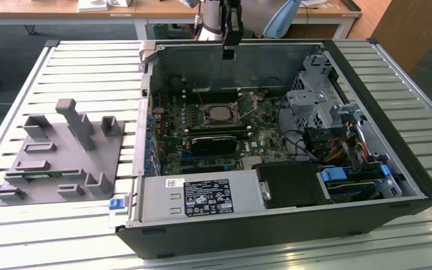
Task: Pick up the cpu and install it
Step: 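Close the cpu cover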
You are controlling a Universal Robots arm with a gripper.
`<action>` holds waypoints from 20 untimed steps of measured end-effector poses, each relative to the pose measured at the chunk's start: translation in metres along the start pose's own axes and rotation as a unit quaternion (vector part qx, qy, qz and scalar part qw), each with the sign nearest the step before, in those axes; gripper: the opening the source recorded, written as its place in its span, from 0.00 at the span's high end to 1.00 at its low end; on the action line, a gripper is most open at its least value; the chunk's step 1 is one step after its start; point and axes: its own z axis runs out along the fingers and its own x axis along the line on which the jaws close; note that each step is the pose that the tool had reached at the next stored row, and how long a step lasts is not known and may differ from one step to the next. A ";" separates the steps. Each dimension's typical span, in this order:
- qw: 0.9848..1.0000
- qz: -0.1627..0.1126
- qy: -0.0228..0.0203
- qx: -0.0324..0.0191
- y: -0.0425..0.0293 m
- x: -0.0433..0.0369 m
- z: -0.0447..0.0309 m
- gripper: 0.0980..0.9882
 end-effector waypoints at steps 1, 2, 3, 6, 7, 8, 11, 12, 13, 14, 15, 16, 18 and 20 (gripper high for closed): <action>1.000 0.000 0.000 0.000 0.0000 0.0000 -0.0006 0.99; 1.000 0.000 0.000 0.000 0.0001 0.0000 -0.0011 0.99; 1.000 0.000 0.000 0.000 0.0001 0.0000 -0.0016 0.99; 1.000 0.000 0.000 0.000 0.0002 -0.0001 -0.0033 0.99; 1.000 0.000 0.000 0.000 0.0002 -0.0001 -0.0038 0.99; 1.000 0.000 0.000 0.000 0.0002 -0.0001 -0.0043 0.99; 1.000 0.000 0.000 0.000 0.0003 -0.0002 -0.0059 0.99; 1.000 0.000 0.000 0.000 0.0003 -0.0002 -0.0065 0.99; 1.000 0.000 0.000 0.000 0.0004 -0.0002 -0.0070 0.99; 1.000 0.000 0.000 0.000 0.0004 -0.0002 -0.0076 0.99; 1.000 0.000 0.000 0.000 0.0004 -0.0003 -0.0081 0.99; 1.000 0.000 0.000 0.000 0.0004 -0.0003 -0.0087 0.99; 1.000 0.000 0.000 0.000 0.0005 -0.0003 -0.0097 0.99; 1.000 0.000 0.000 0.000 0.0006 -0.0003 -0.0108 0.99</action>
